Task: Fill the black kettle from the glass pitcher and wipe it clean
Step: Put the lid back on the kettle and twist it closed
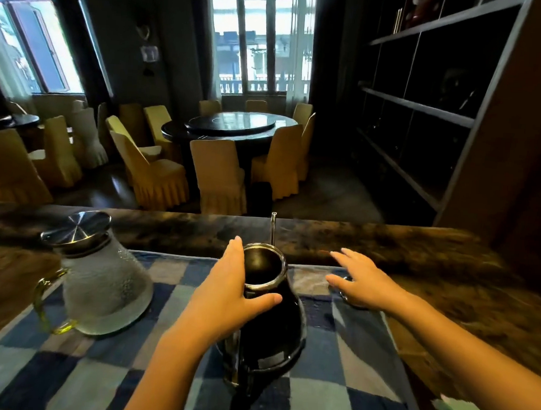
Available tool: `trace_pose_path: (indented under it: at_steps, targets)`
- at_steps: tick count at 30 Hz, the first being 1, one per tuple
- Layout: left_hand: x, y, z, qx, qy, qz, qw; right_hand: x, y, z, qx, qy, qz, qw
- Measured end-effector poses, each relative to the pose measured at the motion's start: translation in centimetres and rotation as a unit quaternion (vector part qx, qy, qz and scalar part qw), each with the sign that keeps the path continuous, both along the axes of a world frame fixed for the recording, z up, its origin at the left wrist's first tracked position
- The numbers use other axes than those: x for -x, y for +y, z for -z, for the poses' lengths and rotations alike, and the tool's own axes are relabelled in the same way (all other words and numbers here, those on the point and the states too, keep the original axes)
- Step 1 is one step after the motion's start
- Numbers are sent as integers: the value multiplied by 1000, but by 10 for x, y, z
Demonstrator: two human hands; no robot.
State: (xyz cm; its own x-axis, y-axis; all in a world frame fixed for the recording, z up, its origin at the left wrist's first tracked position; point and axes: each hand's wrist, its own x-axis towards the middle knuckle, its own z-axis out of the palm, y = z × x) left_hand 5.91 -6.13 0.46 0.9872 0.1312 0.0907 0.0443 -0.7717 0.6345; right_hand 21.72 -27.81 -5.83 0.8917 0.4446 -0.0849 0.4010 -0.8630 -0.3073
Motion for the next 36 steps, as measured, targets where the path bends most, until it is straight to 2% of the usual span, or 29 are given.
trace_pose_path:
  at_steps: [6,10,15,19,21,23,25,28,30,36]
  targets:
    - [0,-11,15,93,-48,-92,990,-14,-33,37,-21,-16,70,997]
    - [-2,-12,19,131,-52,-120,983,-18,-43,53,-86,-77,100,988]
    - [0,-12,24,178,-59,-147,971,-28,-31,46,-165,-73,114,977]
    - [0,-10,25,181,-68,-146,970,-21,8,-17,-346,-84,24,934]
    - [0,-10,25,186,-70,-143,970,-2,34,-59,-392,-72,-55,916]
    - [0,-10,25,189,-69,-142,969,17,57,-87,-383,-56,-127,913]
    - [-1,-8,27,191,-69,-147,968,33,75,-99,-330,-66,-176,925]
    - [-2,-8,28,203,-69,-147,966,47,89,-96,-187,-161,-200,948]
    - [-1,-9,27,213,-66,-142,964,52,93,-90,-128,-214,-205,946]
    - [-2,-9,29,224,-70,-139,962,59,95,-88,-92,-237,-205,945]
